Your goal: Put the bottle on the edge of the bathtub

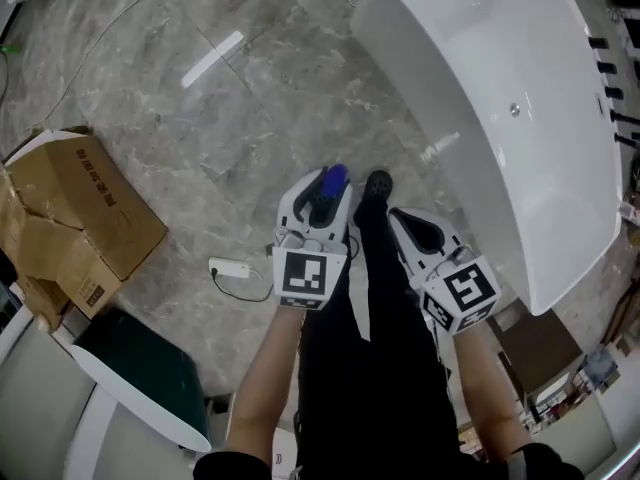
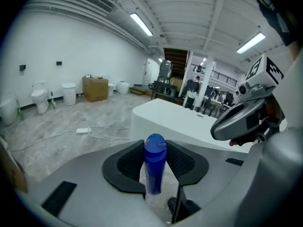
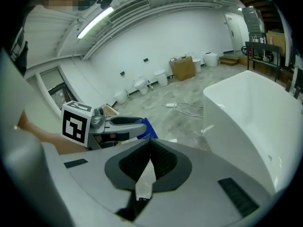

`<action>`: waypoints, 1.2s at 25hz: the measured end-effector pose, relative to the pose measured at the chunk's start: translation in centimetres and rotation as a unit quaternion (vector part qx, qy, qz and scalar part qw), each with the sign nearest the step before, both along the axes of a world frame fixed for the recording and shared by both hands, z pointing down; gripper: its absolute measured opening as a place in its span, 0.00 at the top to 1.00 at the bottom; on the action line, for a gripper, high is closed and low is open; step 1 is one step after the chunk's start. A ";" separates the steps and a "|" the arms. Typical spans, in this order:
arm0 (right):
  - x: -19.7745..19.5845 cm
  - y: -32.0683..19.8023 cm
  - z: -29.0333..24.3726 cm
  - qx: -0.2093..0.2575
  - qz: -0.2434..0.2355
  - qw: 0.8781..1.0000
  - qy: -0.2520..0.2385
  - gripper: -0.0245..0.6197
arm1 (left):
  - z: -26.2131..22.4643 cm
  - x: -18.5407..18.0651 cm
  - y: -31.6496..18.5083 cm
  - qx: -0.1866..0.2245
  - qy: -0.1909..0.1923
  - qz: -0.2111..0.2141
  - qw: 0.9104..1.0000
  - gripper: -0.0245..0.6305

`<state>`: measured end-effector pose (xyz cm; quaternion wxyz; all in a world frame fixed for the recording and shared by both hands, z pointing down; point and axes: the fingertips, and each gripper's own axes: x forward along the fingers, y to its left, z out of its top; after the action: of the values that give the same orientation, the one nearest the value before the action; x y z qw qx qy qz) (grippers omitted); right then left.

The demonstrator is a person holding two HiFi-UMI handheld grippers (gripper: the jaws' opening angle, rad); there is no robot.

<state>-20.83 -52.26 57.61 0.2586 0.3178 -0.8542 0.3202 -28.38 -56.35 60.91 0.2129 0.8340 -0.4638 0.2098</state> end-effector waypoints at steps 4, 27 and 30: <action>-1.5 -0.7 5.3 -0.028 -0.031 0.999 -0.004 0.94 | 6.9 -1.5 -0.5 -0.023 0.000 -0.029 0.999 0.74; 0.0 -2.8 35.4 -0.068 -0.143 0.986 0.058 0.94 | 47.6 1.4 -0.1 -0.179 -0.060 -0.058 0.980 0.74; -0.5 -5.3 37.3 -0.052 -0.156 0.984 0.071 0.94 | 50.7 1.2 -1.4 -0.180 -0.088 -0.024 0.979 0.74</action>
<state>-21.37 -57.60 94.94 0.3816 0.1884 -0.8550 0.2965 -27.17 -57.74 111.60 0.3230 0.7485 -0.4556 0.3576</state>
